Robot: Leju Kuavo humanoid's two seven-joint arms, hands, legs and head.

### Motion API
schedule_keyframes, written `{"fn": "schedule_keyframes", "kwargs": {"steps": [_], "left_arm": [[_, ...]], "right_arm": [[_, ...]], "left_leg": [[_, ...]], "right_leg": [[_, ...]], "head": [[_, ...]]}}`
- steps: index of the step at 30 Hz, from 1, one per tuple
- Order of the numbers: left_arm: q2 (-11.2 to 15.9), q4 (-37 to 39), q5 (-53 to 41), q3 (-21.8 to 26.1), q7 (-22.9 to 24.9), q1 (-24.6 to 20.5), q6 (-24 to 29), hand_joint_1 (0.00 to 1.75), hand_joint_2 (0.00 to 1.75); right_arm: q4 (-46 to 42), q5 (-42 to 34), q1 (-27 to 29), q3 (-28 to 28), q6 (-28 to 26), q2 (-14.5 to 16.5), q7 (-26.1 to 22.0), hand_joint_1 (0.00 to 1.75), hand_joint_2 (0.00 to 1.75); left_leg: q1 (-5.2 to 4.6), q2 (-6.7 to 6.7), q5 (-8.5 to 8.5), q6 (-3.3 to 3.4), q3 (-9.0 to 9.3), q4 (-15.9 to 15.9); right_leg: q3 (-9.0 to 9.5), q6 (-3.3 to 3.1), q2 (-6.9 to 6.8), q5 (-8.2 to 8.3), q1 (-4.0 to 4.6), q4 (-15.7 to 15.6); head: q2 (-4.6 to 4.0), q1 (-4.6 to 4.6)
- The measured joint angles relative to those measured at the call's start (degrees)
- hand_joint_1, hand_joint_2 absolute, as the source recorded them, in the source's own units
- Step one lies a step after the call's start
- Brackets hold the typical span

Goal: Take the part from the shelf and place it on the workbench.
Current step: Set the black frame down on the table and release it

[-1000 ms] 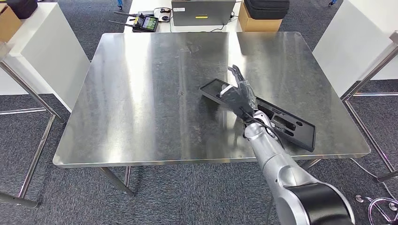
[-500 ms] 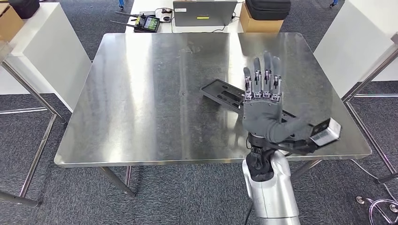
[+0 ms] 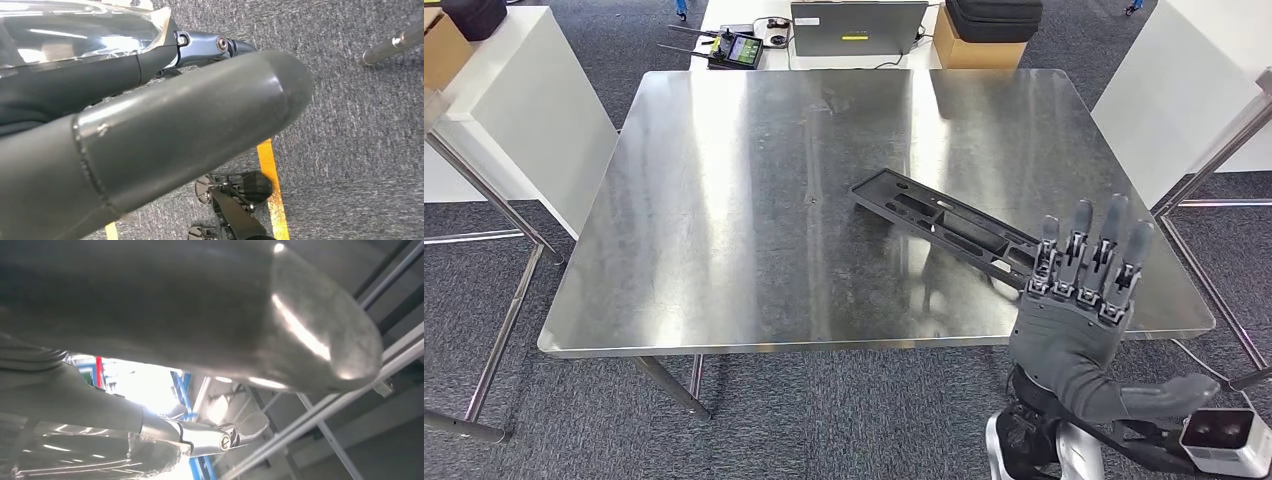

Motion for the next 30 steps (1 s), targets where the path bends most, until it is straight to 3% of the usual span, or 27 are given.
{"fn": "schedule_keyframes", "kwargs": {"steps": [7, 11, 13, 15, 16, 17, 18, 20, 21, 23, 26, 28, 30], "left_arm": [[0.0, 0.0, -0.3, 0.0, -0.1, 0.0, 0.0, 0.00, 0.00], [0.0, 0.0, 0.1, 0.7, -0.7, 0.2, 0.5, 0.00, 0.00], [-0.1, 0.0, 0.3, 1.0, -0.8, 0.3, 0.6, 0.00, 0.00], [-0.1, 0.0, 0.4, 1.2, -1.0, 0.3, 0.7, 0.00, 0.00], [-0.1, 0.0, 0.5, 1.3, -1.2, 0.3, 0.8, 0.00, 0.00], [-0.1, 0.0, 0.5, 1.4, -1.3, 0.3, 0.9, 0.00, 0.00], [-0.1, 0.0, 0.6, 1.4, -1.4, 0.4, 0.9, 0.00, 0.00], [-0.2, 0.0, 0.6, 1.6, -1.5, 0.5, 1.0, 0.00, 0.00], [-0.1, 0.0, 0.6, 1.7, -1.5, 0.5, 1.0, 0.00, 0.00], [-0.1, 0.0, 0.6, 1.8, -1.6, 0.5, 1.1, 0.00, 0.00], [0.0, 0.0, 0.6, 2.0, -1.7, 0.5, 1.2, 0.00, 0.00], [-0.1, 0.0, 0.6, 2.2, -1.7, 0.5, 1.3, 0.00, 0.00], [-0.1, 0.0, 0.7, 2.6, -1.6, 0.5, 1.5, 0.00, 0.00]], "right_arm": [[-1.5, -0.8, 2.0, -1.8, -0.8, -0.2, -0.1, 0.00, 0.00], [-1.3, -2.7, 3.2, -4.6, -0.7, -0.9, 0.0, 0.00, 0.00], [-1.1, -2.9, 3.2, -4.9, -0.6, -1.1, 0.0, 0.00, 0.00], [-0.8, -3.2, 3.4, -5.1, -0.6, -1.2, 0.2, 0.00, 0.00], [-0.5, -3.4, 3.5, -5.3, -0.6, -1.2, 0.4, 0.00, 0.00], [-0.2, -3.7, 3.6, -5.3, -0.6, -1.3, 0.6, 0.00, 0.00], [0.0, -3.9, 3.6, -5.4, -0.7, -1.4, 0.7, 0.00, 0.00], [0.4, -4.2, 3.6, -5.4, -0.9, -1.5, 0.9, 0.00, 0.00], [0.5, -4.2, 3.6, -5.4, -1.0, -1.5, 0.9, 0.00, 0.00], [0.8, -4.2, 3.6, -5.5, -1.0, -1.5, 1.1, 0.00, 0.00], [1.1, -4.4, 3.6, -5.6, -1.1, -1.5, 1.2, 0.00, 0.00], [1.3, -4.9, 3.5, -5.6, -1.3, -1.5, 1.7, 0.00, 0.00], [1.7, -5.6, 3.5, -5.6, -1.7, -1.5, 2.3, 0.00, 0.00]], "left_leg": [[0.00, 0.00, -0.01, -0.01, 0.01, 0.0], [0.05, 0.19, -0.39, 1.28, 0.89, -0.6], [0.45, 0.43, -0.09, 1.66, 1.62, -1.3], [0.45, 0.61, -0.04, 1.79, 1.70, -1.3], [0.46, 0.65, -0.05, 1.74, 1.65, -1.3], [0.48, 0.67, -0.07, 1.66, 1.60, -1.2], [0.56, 0.67, -0.10, 1.47, 1.58, -1.1], [0.70, 0.63, -0.31, 0.74, 1.55, -0.7], [0.68, 0.60, -0.55, 0.19, 1.53, -0.3], [0.58, 0.60, -0.83, -0.83, 1.59, 0.1], [1.03, 0.72, -1.29, -1.76, 1.38, 0.6], [1.27, 0.79, -4.32, -2.14, -0.23, 4.5], [1.26, 0.81, -8.71, -2.36, -3.24, 12.0]], "right_leg": [[0.03, -0.01, 0.00, -0.02, 0.00, 0.0], [0.55, 0.70, -0.03, -0.56, -0.76, 0.4], [-1.25, 0.35, -0.07, -2.98, -0.80, 5.1], [-5.34, -0.05, -0.08, -6.59, -0.98, 13.0], [-6.96, 0.07, -0.08, -7.63, -1.12, 15.9], [-7.61, 0.46, -0.09, -7.74, -1.32, 16.9], [-6.87, 1.10, -0.13, -6.76, -1.57, 15.3], [-3.10, 2.39, -0.44, -3.49, -2.19, 7.6], [-1.46, 2.56, -0.61, -1.97, -2.29, 4.2], [-0.42, 1.71, -0.81, -0.62, -2.04, 1.9], [-0.33, 0.01, -0.69, 0.02, -1.95, 2.0], [-0.45, -0.71, -0.69, 0.42, -1.99, 2.0], [-0.74, -1.09, -0.72, 0.62, -1.61, 2.0]], "head": [[-0.01, -0.01], [0.00, -0.01], [0.00, 0.09], [0.01, 0.16], [0.00, 0.16], [0.00, 0.16], [0.00, 0.17], [0.01, 0.19], [0.01, 0.21], [0.01, 0.16], [0.00, 0.11], [-0.01, 0.05], [0.00, 0.03]]}}
